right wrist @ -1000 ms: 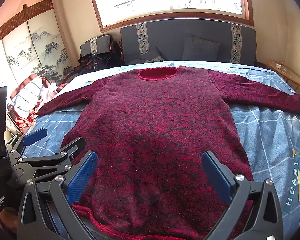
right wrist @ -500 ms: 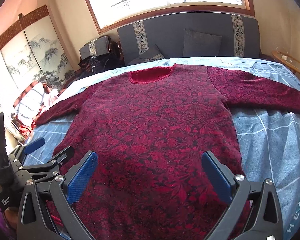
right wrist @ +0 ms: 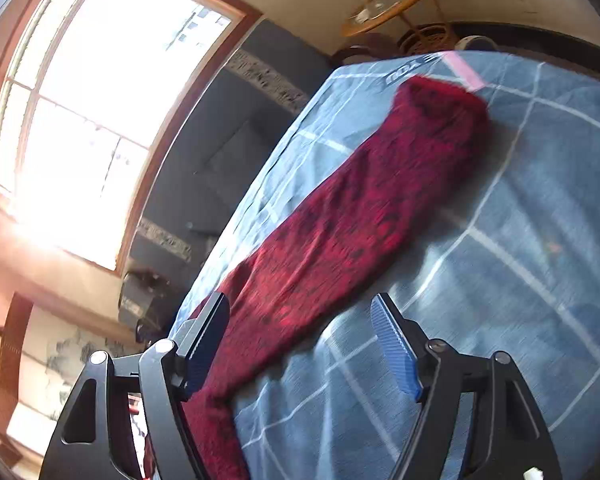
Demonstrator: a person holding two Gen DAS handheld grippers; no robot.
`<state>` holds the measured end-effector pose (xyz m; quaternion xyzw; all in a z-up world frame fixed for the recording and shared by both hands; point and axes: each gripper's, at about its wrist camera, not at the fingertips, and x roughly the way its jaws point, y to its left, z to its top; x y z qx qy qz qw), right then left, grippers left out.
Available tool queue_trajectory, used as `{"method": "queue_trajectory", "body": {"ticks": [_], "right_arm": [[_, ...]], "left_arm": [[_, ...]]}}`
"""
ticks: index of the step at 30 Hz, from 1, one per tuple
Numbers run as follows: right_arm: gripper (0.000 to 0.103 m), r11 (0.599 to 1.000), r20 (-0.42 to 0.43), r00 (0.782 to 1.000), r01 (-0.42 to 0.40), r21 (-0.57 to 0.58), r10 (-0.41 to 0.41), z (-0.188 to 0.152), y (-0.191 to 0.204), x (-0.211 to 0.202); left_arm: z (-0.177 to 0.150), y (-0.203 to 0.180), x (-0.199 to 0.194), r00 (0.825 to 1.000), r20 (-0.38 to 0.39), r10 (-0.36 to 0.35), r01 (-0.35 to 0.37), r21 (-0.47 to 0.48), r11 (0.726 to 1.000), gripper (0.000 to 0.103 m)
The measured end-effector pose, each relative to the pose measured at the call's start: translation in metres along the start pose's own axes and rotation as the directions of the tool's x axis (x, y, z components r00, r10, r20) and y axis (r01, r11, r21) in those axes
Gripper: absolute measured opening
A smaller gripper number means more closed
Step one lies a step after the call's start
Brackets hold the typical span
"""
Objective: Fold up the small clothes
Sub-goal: 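Grasp the sweater's sleeve cuff with the right gripper and lift it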
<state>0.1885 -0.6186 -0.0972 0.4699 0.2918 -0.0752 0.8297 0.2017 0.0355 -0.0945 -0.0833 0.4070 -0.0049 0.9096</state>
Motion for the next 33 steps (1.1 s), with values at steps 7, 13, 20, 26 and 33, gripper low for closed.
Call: {"method": "queue_trajectory", "body": {"ticks": [7, 13, 20, 26, 33], "right_arm": [[0.072, 0.993, 0.038, 0.994, 0.100, 0.068, -0.102, 0.046, -0.034, 0.008], [0.071, 0.977, 0.042, 0.991, 0.122, 0.173, -0.131, 0.059, -0.058, 0.019], [0.071, 0.961, 0.126, 0.986, 0.073, 0.266, -0.110, 0.070, -0.072, 0.024], [0.011, 0.942, 0.027, 0.972, 0.220, 0.254, -0.234, 0.080, -0.072, 0.041], [0.011, 0.998, 0.023, 0.998, 0.062, -0.031, -0.062, 0.051, 0.032, 0.049]], "left_arm": [[-0.002, 0.003, 0.001, 1.000, -0.008, -0.017, 0.017, -0.026, 1.000, 0.103], [-0.002, 0.003, 0.001, 1.000, -0.013, -0.019, 0.018, -0.023, 1.000, 0.103], [-0.001, 0.002, 0.003, 1.000, -0.022, -0.016, 0.016, -0.022, 1.000, 0.103], [-0.002, 0.002, 0.004, 1.000, -0.023, -0.017, 0.016, -0.024, 1.000, 0.103], [-0.002, 0.005, 0.003, 1.000, -0.016, -0.026, 0.026, -0.042, 0.999, 0.103]]}}
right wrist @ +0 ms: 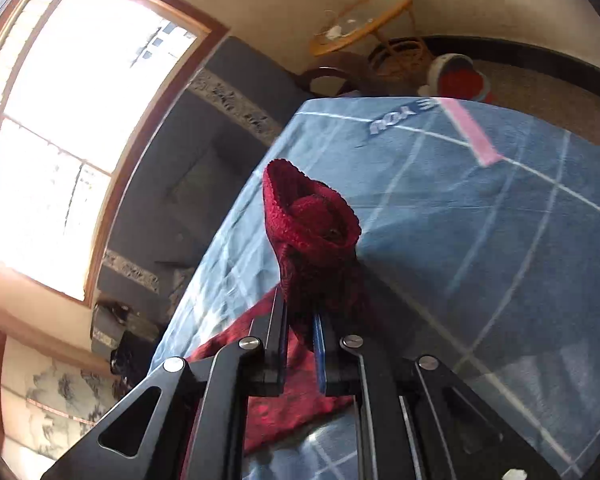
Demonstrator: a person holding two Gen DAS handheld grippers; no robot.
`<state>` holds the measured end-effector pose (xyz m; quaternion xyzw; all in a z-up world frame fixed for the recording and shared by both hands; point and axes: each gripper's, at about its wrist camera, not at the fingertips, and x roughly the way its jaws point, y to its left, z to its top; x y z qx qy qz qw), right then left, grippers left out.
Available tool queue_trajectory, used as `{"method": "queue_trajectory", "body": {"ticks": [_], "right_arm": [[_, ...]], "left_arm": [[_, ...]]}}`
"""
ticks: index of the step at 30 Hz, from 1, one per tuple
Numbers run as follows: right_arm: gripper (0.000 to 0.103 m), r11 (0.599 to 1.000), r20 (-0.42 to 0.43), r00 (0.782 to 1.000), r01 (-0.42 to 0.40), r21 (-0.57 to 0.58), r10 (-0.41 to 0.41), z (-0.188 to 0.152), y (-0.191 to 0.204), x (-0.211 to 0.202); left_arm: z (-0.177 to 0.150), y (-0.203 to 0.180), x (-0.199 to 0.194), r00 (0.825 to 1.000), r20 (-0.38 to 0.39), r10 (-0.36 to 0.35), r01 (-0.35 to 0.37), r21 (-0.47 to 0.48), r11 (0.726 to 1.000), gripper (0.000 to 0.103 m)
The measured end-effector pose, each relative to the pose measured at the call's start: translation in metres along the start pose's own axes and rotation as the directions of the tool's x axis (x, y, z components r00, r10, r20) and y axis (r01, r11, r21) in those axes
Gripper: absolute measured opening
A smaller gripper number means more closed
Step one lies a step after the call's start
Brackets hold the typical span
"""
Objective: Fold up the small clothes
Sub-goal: 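Grasp the sweater's sleeve cuff with the right gripper and lift it, then carry the sleeve across the sweater body and open the right gripper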
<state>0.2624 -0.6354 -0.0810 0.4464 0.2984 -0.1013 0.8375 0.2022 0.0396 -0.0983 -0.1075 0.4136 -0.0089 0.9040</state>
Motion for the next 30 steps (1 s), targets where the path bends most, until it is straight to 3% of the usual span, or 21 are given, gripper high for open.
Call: {"method": "queue_trajectory", "body": {"ticks": [5, 11, 18, 23, 29, 30], "right_arm": [[0.011, 0.960, -0.107, 0.975, -0.213, -0.184, 0.196, -0.061, 0.125, 0.021], [0.011, 0.904, -0.296, 0.911, -0.359, -0.232, 0.286, -0.179, 0.218, 0.077], [0.011, 0.900, -0.485, 0.828, -0.403, -0.165, 0.282, -0.303, 0.253, 0.147], [0.011, 0.898, -0.517, 0.805, -0.416, -0.143, 0.291, -0.353, 0.270, 0.160], [0.011, 0.882, -0.547, 0.795, -0.426, -0.200, 0.261, -0.380, 0.286, 0.169], [0.012, 0.876, -0.566, 0.782, -0.438, -0.202, 0.261, -0.384, 0.288, 0.173]], "left_arm": [[-0.001, 0.003, -0.002, 1.000, 0.007, -0.009, 0.009, -0.016, 1.000, 0.103], [-0.001, 0.006, -0.003, 1.000, 0.015, -0.027, 0.027, -0.034, 0.999, 0.103], [-0.001, 0.009, -0.004, 0.999, 0.021, -0.046, 0.047, -0.048, 0.998, 0.103], [-0.001, 0.010, -0.005, 0.998, 0.024, -0.052, 0.054, -0.053, 0.997, 0.103], [-0.002, 0.012, -0.006, 0.998, 0.028, -0.062, 0.063, -0.062, 0.996, 0.103], [-0.002, 0.012, -0.006, 0.998, 0.028, -0.062, 0.063, -0.062, 0.996, 0.103]]}}
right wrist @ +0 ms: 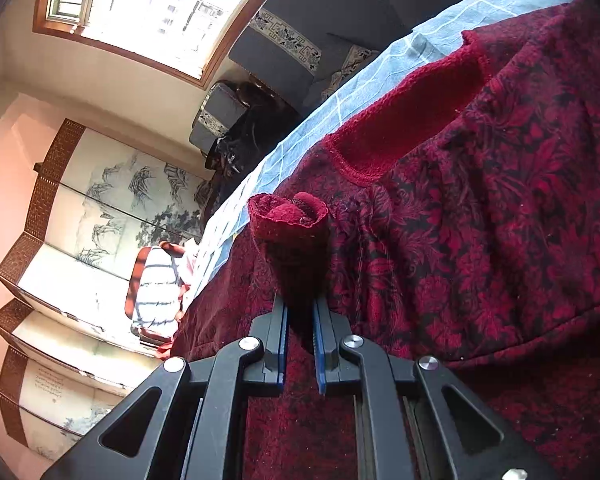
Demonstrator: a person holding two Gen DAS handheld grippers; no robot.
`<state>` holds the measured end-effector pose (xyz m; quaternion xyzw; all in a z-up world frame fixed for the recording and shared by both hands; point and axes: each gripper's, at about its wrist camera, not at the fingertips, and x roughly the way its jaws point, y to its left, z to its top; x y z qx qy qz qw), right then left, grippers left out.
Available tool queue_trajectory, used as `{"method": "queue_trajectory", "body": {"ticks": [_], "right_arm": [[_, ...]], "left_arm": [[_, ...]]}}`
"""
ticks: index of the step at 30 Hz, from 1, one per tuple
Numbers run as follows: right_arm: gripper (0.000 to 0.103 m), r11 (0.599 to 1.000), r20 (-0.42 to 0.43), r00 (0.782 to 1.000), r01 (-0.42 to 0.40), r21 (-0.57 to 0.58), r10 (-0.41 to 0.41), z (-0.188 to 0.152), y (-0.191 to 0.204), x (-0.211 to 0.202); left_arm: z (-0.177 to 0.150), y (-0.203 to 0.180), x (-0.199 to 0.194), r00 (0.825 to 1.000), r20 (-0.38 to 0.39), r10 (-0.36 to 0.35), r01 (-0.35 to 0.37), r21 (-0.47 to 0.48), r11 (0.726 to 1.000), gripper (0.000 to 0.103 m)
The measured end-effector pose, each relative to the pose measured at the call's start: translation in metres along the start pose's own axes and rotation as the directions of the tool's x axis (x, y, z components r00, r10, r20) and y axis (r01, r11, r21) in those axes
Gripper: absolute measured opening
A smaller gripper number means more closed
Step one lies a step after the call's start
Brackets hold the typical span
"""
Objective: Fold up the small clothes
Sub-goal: 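Carry the sleeve across the sweater body and open the right gripper, then grasp the other sleeve cuff with the left gripper and lift it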
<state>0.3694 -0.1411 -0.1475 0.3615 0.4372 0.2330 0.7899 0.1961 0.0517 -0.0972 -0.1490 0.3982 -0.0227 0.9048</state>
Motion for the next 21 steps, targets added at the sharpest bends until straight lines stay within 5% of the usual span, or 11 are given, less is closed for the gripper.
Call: {"method": "queue_trajectory", "body": {"ticks": [7, 11, 16, 21], "right_arm": [[0.023, 0.999, -0.105, 0.994, -0.032, 0.021, 0.034, -0.008, -0.013, 0.012], [0.034, 0.997, -0.081, 0.993, -0.083, 0.007, 0.083, -0.012, -0.010, -0.023], [0.051, 0.973, 0.002, 0.995, 0.100, -0.209, -0.101, -0.041, 0.005, -0.095], [0.054, 0.892, 0.098, 0.948, 0.319, -0.321, -0.304, -0.077, -0.011, -0.143]], "left_arm": [[0.000, 0.000, 0.000, 1.000, 0.000, 0.000, 0.000, 0.000, 1.000, 0.103], [0.001, 0.001, -0.001, 1.000, 0.003, -0.011, 0.011, -0.009, 1.000, 0.103], [0.004, 0.021, -0.018, 0.988, 0.077, -0.131, 0.139, -0.096, 0.986, 0.103], [0.045, 0.070, -0.034, 0.979, 0.093, -0.183, 0.201, -0.269, 0.942, 0.103]]}}
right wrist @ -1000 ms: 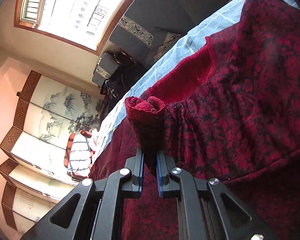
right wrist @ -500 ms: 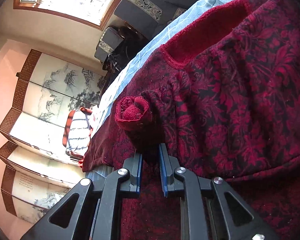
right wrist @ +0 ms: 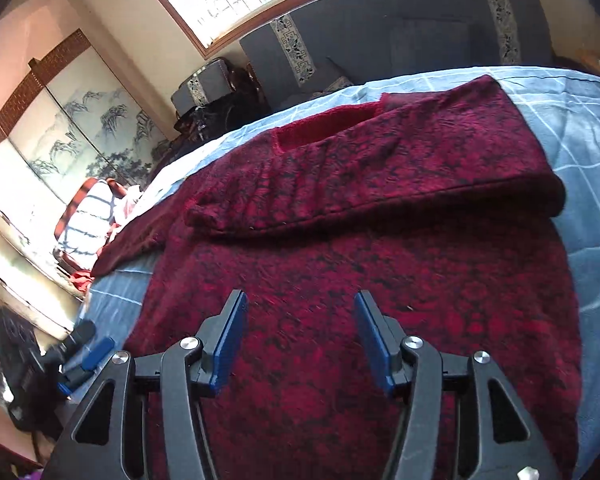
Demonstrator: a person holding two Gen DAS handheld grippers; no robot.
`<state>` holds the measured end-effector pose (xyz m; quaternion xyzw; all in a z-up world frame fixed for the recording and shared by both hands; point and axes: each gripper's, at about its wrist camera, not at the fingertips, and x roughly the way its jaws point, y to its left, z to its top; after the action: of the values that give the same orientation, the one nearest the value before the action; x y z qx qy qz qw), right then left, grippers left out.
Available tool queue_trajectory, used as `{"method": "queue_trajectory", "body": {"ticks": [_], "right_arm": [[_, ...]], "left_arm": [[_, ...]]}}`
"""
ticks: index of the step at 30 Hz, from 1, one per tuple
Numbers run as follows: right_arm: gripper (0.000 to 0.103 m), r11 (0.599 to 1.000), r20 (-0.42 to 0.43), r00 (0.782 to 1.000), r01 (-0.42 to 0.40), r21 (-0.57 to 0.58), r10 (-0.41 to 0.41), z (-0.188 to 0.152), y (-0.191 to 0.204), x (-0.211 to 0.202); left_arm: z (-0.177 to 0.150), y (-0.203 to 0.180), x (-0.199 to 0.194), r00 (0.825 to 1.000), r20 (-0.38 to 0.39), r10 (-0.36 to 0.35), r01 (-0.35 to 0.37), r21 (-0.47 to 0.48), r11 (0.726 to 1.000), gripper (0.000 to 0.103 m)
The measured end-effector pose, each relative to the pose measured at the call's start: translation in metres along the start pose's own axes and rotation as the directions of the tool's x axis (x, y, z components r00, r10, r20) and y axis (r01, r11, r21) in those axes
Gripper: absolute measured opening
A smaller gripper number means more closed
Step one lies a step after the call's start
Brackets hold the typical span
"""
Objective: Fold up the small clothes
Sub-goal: 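Grasp the other sleeve cuff with the left gripper and lift it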
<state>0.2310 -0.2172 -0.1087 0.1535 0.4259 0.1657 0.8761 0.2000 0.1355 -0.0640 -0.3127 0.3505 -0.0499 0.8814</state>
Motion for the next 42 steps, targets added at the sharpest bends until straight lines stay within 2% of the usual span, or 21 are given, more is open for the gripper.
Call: {"method": "queue_trajectory", "body": {"ticks": [2, 4, 6, 9, 11, 13, 16, 18, 21, 23, 25, 26, 28, 29, 33, 36, 39, 42], "right_arm": [[0.054, 1.000, -0.005, 1.000, 0.013, 0.014, -0.013, -0.013, -0.014, -0.005], [0.054, 0.999, -0.019, 1.000, -0.003, 0.052, 0.004, -0.022, -0.024, -0.002], [0.056, 0.998, 0.014, 1.000, -0.029, 0.059, 0.028, -0.024, -0.027, -0.006], [0.058, 0.997, 0.008, 0.999, -0.041, 0.058, 0.040, -0.025, -0.027, -0.005], [0.059, 0.997, 0.013, 0.999, -0.052, 0.063, 0.052, -0.025, -0.026, -0.005], [0.059, 0.995, 0.020, 0.998, -0.066, 0.076, 0.064, -0.026, -0.029, -0.007], [0.059, 0.993, 0.027, 0.997, -0.080, 0.091, 0.078, -0.027, -0.032, -0.008], [0.060, 0.992, 0.030, 0.996, -0.081, 0.092, 0.079, -0.027, -0.031, -0.007], [0.061, 0.993, 0.032, 0.997, -0.079, 0.087, 0.076, -0.028, -0.032, -0.008], [0.063, 0.993, 0.033, 0.996, -0.081, 0.083, 0.078, -0.029, -0.031, -0.009], [0.065, 0.993, 0.035, 0.996, -0.084, 0.081, 0.081, -0.028, -0.030, -0.008], [0.065, 0.993, 0.037, 0.996, -0.084, 0.082, 0.081, -0.028, -0.030, -0.008], [0.066, 0.993, 0.038, 0.996, -0.088, 0.083, 0.085, -0.028, -0.030, -0.009], [0.066, 0.992, 0.038, 0.995, -0.091, 0.084, 0.088, -0.028, -0.030, -0.009], [0.067, 0.991, 0.041, 0.995, -0.100, 0.090, 0.096, -0.028, -0.031, -0.009], [0.068, 0.990, 0.044, 0.994, -0.104, 0.093, 0.100, -0.028, -0.032, -0.009], [0.068, 0.989, 0.050, 0.993, -0.107, 0.100, 0.103, -0.028, -0.033, -0.010], [0.068, 0.989, 0.053, 0.993, -0.110, 0.103, 0.105, -0.028, -0.034, -0.011]], "left_arm": [[0.032, 0.021, -0.001, 1.000, 0.005, 0.023, -0.023, -0.063, 0.998, 0.102], [0.062, 0.046, 0.002, 0.997, 0.000, 0.082, -0.082, -0.118, 0.990, 0.102], [0.089, 0.075, 0.011, 0.993, -0.021, 0.120, -0.122, -0.167, 0.978, 0.099], [0.120, 0.125, 0.023, 0.981, -0.090, 0.170, -0.189, -0.284, 0.940, 0.079], [0.135, 0.159, 0.024, 0.975, -0.122, 0.186, -0.219, -0.373, 0.901, 0.069], [0.151, 0.187, 0.018, 0.974, -0.110, 0.200, -0.228, -0.429, 0.874, 0.053], [0.172, 0.223, 0.008, 0.972, -0.083, 0.222, -0.233, -0.498, 0.835, 0.049], [0.183, 0.246, 0.005, 0.983, -0.072, 0.168, -0.180, -0.541, 0.822, 0.049], [0.192, 0.272, 0.002, 0.992, -0.027, 0.120, -0.112, -0.607, 0.787, 0.047], [0.201, 0.279, 0.003, 0.993, -0.016, 0.113, -0.099, -0.607, 0.789, 0.047], [0.206, 0.278, 0.009, 0.991, -0.004, 0.133, -0.110, -0.586, 0.803, 0.044], [0.208, 0.278, 0.010, 0.988, -0.003, 0.157, -0.130, -0.570, 0.811, 0.029], [0.204, 0.279, 0.016, 0.976, -0.020, 0.215, -0.189, -0.559, 0.808, 0.004], [0.203, 0.281, 0.016, 0.979, -0.004, 0.204, -0.171, -0.561, 0.810, 0.004], [0.209, 0.269, 0.021, 0.975, 0.013, 0.222, -0.180, -0.538, 0.823, 0.004], [0.218, 0.231, 0.012, 0.979, 0.080, 0.188, -0.130, -0.463, 0.877, 0.004], [0.227, 0.168, 0.008, 0.986, 0.109, 0.123, -0.083, -0.319, 0.944, 0.004], [0.227, 0.105, 0.005, 0.992, 0.125, 0.016, 0.010, -0.210, 0.978, 0.004]]}}
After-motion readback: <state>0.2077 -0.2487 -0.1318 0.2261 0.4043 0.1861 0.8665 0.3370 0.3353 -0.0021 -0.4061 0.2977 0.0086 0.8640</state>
